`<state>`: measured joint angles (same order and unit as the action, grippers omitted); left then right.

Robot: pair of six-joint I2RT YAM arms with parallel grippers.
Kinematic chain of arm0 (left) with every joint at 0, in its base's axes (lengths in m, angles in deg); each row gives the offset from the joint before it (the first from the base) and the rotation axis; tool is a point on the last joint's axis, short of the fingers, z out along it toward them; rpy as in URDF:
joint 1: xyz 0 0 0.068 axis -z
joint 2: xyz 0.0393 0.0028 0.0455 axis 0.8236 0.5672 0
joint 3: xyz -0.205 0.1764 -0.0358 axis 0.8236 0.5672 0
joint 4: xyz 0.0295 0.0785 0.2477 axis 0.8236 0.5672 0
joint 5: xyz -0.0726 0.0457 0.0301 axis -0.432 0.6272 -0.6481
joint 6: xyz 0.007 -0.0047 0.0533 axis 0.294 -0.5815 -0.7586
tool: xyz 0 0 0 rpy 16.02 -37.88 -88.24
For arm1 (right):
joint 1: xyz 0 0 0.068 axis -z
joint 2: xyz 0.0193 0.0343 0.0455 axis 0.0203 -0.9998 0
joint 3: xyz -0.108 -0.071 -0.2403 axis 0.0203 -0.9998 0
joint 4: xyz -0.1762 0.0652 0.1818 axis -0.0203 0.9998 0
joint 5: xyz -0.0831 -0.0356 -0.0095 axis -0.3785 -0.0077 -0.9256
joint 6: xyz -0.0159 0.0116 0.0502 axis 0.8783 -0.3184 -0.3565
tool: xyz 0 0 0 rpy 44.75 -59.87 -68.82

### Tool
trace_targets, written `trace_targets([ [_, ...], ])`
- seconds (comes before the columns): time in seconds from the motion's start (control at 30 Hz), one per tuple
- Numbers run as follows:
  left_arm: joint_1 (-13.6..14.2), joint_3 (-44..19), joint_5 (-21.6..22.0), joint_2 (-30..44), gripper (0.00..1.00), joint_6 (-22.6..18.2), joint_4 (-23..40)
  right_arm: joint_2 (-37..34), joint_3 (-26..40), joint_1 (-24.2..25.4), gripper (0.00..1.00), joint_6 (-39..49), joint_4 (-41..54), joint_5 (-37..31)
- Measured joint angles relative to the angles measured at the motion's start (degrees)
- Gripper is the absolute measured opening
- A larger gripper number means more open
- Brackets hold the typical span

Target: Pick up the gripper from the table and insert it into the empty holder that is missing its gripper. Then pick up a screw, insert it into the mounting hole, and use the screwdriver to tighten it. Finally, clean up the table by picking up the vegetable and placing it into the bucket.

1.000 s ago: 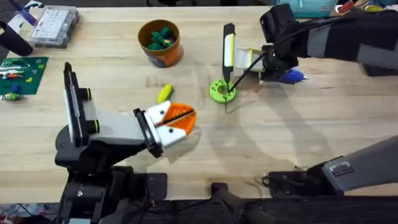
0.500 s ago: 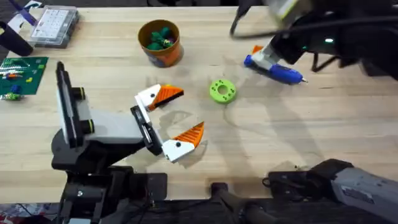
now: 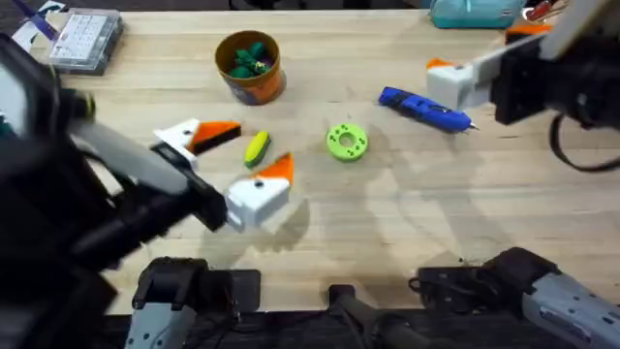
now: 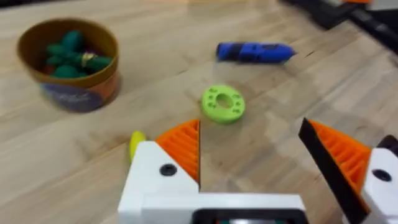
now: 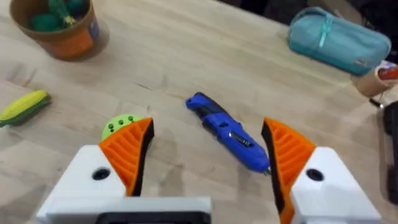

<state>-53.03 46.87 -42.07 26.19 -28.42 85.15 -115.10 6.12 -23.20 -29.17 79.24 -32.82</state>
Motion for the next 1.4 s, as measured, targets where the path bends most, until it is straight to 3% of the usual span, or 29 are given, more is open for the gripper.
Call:
trace_targets([
  [0.2, 0.0, -14.6, 11.3, 14.2, 0.985, -3.2, 14.7, 1.5, 0.0, 0.0, 0.997, -1.8, 6.6, 0.2],
  [0.43, 0.0, -22.8, 17.0, 26.4, 0.986, -5.6, 19.0, 1.4, 0.0, 0.0, 0.997, -2.2, 10.0, 0.4],
  [0.87, 0.0, -23.4, 18.9, 44.7, 0.986, -5.6, 19.5, 1.4, 0.0, 0.0, 0.997, -2.2, 10.5, 0.4],
  [1.03, 0.3, -23.4, 21.9, 51.9, 0.986, -4.5, 19.6, 1.4, 0.0, 0.0, 0.997, -2.2, 10.6, 0.4],
  [1.3, 7.2, -23.4, 28.2, 63.4, 0.986, -1.0, 14.5, 1.5, 0.0, 0.0, 0.997, -2.2, 10.7, 0.4],
  [1.4, 8.0, -23.4, 29.5, 66.5, 0.986, -0.1, 12.2, 1.4, 0.0, 0.0, 0.997, -2.2, 10.7, 0.4],
])
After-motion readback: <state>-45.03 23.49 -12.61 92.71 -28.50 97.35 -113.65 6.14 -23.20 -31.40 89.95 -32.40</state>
